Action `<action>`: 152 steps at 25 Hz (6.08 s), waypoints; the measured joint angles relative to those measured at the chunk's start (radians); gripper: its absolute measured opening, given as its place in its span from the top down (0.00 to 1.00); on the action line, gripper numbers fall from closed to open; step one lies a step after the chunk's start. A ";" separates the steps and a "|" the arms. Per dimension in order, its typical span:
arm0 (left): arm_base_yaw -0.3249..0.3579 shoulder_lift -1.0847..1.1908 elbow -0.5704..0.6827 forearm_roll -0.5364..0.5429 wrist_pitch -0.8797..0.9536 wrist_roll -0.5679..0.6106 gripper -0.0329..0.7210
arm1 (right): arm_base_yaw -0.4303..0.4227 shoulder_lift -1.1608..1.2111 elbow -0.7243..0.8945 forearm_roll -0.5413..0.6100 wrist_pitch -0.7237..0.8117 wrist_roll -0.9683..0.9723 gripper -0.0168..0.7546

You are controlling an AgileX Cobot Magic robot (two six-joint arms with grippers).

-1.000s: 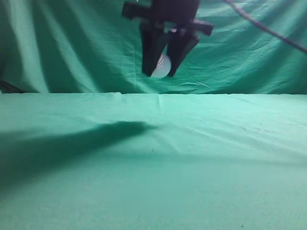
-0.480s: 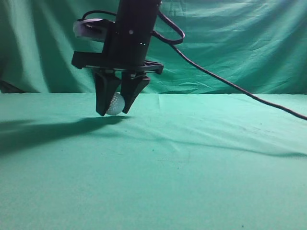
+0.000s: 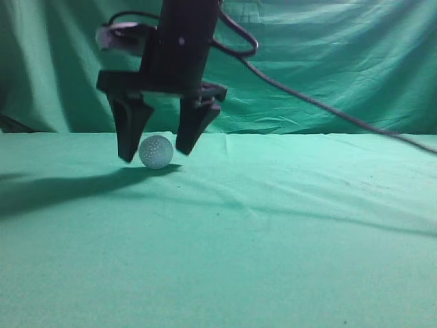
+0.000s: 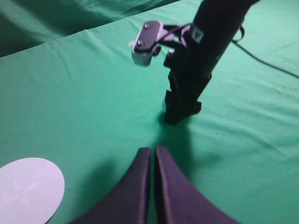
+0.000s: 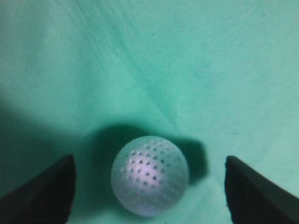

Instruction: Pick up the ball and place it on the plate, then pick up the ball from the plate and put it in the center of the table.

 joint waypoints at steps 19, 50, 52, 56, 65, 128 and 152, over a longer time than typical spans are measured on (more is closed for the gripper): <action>0.000 -0.016 -0.002 -0.050 0.029 0.000 0.96 | 0.000 -0.587 -0.144 -0.247 0.272 0.261 0.98; 0.000 -0.334 0.171 0.159 0.055 -0.208 0.96 | 0.000 -1.764 1.427 -0.271 -0.447 0.486 0.98; 0.000 -0.334 0.171 0.161 0.055 -0.209 0.96 | 0.000 -1.776 1.469 -0.250 -0.470 0.496 0.98; 0.000 -0.334 0.171 0.161 0.055 -0.209 0.96 | 0.000 -1.778 1.521 -0.205 -0.496 0.498 0.98; 0.000 -0.334 0.171 0.161 0.055 -0.209 0.96 | 0.000 -1.780 1.530 -0.190 -0.591 0.498 0.98; 0.000 -0.334 0.171 0.161 0.055 -0.210 0.96 | -0.626 -2.301 1.986 -0.207 -0.603 0.464 0.98; 0.000 -0.603 0.394 0.183 -0.073 -0.210 0.96 | -0.626 -2.301 1.986 -0.207 -0.603 0.464 0.98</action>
